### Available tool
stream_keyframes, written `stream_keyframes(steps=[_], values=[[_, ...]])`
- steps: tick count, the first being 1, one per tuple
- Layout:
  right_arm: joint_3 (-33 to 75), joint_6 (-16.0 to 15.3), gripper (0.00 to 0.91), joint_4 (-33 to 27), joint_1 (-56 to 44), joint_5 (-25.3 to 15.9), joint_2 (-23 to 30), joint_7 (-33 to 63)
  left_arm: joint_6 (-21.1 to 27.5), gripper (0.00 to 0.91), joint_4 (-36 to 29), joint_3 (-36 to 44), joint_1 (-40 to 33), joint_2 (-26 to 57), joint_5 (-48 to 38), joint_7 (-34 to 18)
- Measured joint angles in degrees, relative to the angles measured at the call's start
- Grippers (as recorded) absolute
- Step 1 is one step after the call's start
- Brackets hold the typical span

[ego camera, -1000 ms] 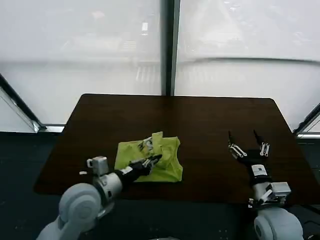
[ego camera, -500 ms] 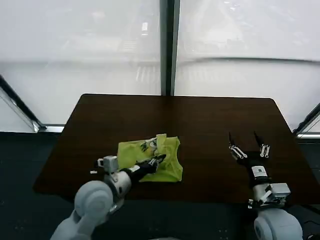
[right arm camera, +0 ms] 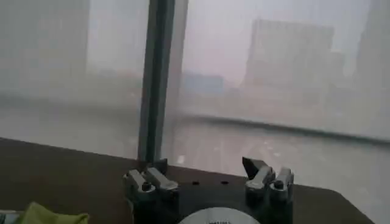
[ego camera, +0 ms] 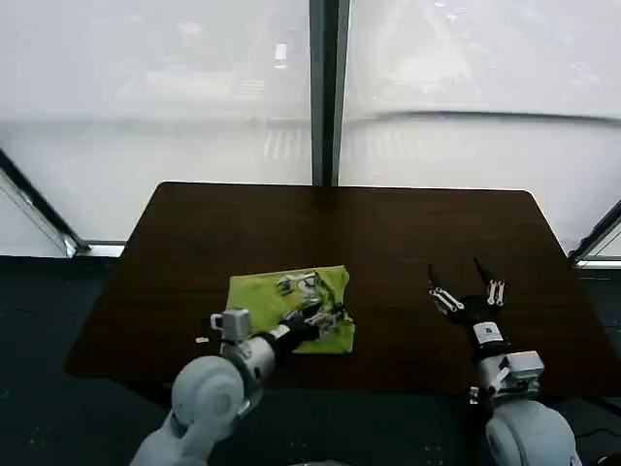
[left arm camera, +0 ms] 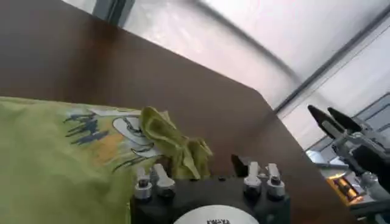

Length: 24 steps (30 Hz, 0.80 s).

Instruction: Fold and organize the clothes.

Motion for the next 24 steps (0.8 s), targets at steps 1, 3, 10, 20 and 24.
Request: stream_keyframes(steps=[1, 3, 10, 20, 24], values=[[-0.35, -0.02, 0.878, 0.00, 0.08, -0.01, -0.27, -0.06, 0.00, 0.878, 0.02, 0.20, 0.16, -0.76, 0.27, 0.00], [-1.01, -0.14, 0.878, 0.00, 0.10, 0.02, -0.90, -0.36, 0.00, 0.878, 0.03, 0.40, 0.49, -2.26, 0.87, 0.01], [-3.56, -2.55, 0.878, -0.71, 1.22, 0.91, -3.58, -1.63, 0.00, 0.878, -1.92, -1.39, 1.81, -3.72, 3.39, 2.63], [-10.73, -2.85, 0.878, -4.13, 6.66, 1.04, -6.76, -3.21, -1.61, 0.878, -5.03, -12.17, 4.00, 4.90, 9.58, 8.75], [-11.63, -1.58, 0.878, -4.92, 7.29, 2.20, -7.09, -2.82, -8.31, 0.878, -3.81, -17.25, 6.36, 9.30, 13.94, 11.12]])
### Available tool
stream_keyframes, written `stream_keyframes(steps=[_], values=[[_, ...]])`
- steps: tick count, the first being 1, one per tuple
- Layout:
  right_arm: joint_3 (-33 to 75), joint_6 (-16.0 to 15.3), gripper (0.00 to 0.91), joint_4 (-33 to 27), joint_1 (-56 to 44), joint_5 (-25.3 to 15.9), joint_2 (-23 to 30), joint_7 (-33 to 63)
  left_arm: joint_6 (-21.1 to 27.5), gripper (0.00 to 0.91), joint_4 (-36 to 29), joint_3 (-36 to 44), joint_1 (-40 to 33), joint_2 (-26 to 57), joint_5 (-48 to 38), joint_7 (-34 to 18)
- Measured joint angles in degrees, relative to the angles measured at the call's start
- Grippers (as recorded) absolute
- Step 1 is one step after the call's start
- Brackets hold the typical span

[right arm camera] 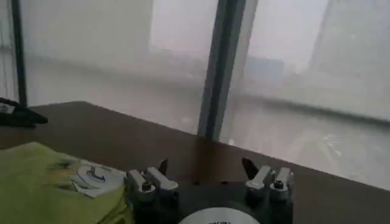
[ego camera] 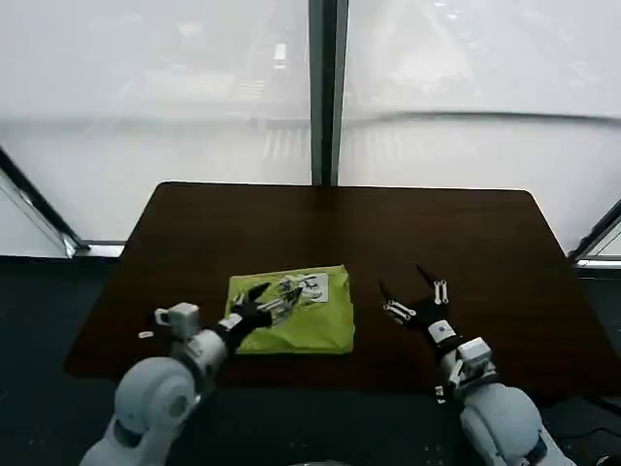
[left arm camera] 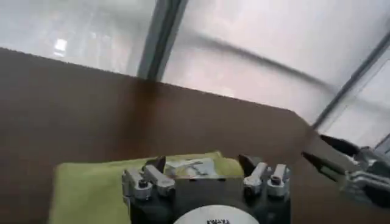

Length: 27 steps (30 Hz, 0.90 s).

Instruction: Fold and organize the clothes.

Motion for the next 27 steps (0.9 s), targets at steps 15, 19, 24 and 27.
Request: stream_keyframes(steps=[15, 19, 24, 27], values=[[0.36, 0.60, 0.878, 0.25, -0.63, 0.51, 0.28, 0.20, -6.45, 0.878, 8.05, -4.37, 1.94, 0.13, 0.25, -0.91], [0.76, 0.58, 0.878, 0.46, -0.57, 0.77, 0.15, 0.21, -6.61, 0.878, 9.13, -4.51, 2.78, -0.94, -0.37, -1.16], [1.03, 0.55, 0.878, 0.58, -0.64, 0.88, 0.15, 0.21, -6.21, 0.878, 8.58, -4.37, 4.21, -2.45, -3.35, -1.59], [1.04, 0.55, 0.878, 0.70, -0.74, 0.88, 0.29, 0.21, -5.13, 0.878, 7.65, -4.19, 4.81, -3.43, -6.36, -2.23]])
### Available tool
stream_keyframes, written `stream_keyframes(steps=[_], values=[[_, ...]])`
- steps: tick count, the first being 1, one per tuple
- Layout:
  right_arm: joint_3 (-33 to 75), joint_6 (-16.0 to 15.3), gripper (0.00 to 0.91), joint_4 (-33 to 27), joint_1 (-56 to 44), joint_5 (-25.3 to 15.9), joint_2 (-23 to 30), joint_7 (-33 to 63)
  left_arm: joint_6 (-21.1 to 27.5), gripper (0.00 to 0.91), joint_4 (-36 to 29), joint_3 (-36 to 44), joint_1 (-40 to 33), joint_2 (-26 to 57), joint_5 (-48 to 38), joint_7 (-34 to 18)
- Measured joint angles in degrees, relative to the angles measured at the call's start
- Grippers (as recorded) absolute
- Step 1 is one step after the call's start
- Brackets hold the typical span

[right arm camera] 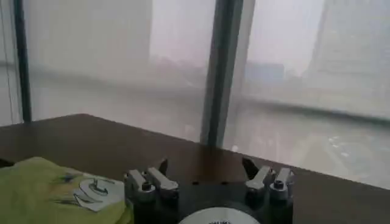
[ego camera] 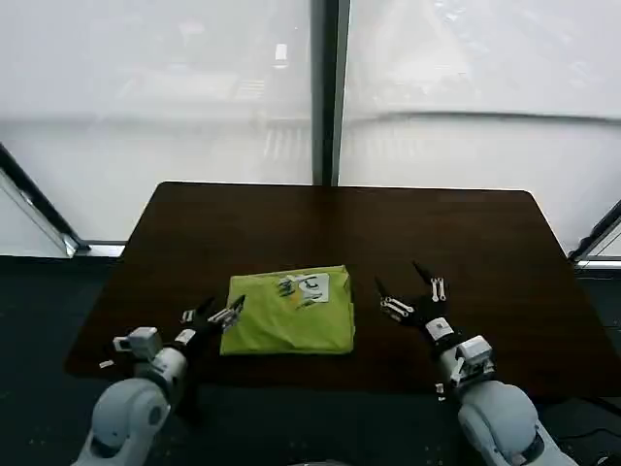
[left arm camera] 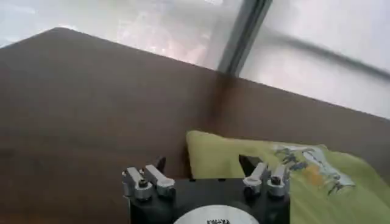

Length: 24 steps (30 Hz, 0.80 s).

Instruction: Fold and organize the clothes.

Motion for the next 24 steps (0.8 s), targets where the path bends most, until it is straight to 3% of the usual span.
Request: stream_keyframes(steps=[24], values=[[-0.13, -0.04, 0.878, 0.43, -0.03, 0.11, -0.18, -0.05, -3.86, 0.878, 0.34, -1.14, 3.57, -4.45, -0.83, 1.11]])
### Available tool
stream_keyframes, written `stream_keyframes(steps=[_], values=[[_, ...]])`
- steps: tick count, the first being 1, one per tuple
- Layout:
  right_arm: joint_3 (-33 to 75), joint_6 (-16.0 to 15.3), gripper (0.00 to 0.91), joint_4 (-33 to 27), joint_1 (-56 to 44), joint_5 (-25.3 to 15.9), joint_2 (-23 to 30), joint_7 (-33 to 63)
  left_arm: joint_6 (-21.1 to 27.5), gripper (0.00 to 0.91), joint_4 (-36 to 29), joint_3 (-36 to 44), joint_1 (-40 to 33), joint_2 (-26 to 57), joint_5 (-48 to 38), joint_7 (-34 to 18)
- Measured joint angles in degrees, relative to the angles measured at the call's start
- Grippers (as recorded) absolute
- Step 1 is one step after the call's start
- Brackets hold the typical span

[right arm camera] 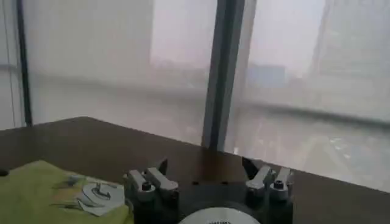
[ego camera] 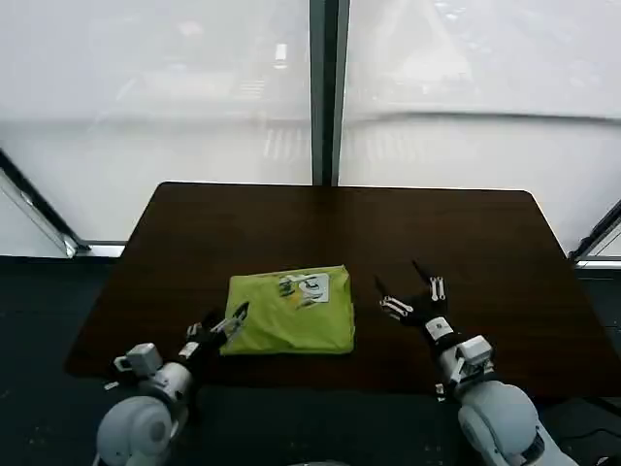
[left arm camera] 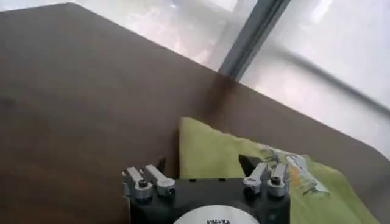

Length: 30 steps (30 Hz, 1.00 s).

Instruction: Fold and organize the clothes.

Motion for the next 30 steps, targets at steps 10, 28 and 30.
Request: stream_keyframes(steps=[10, 28, 30], values=[[0.00, -0.19, 0.878, 0.19, -0.05, 0.00, -0.02, 0.00, -4.39, 0.878, 2.02, 0.21, 0.55, -1.16, 0.51, 1.83], [0.27, -0.23, 0.878, 0.32, 0.12, 0.19, 0.16, 0.00, -4.98, 0.098, 3.07, 1.05, -0.05, -3.05, 1.47, 2.56], [0.25, -0.23, 0.878, 0.32, 0.26, 0.19, 0.29, 0.00, -4.82, 0.000, 3.07, 1.07, -0.02, -3.06, 1.41, 2.49]])
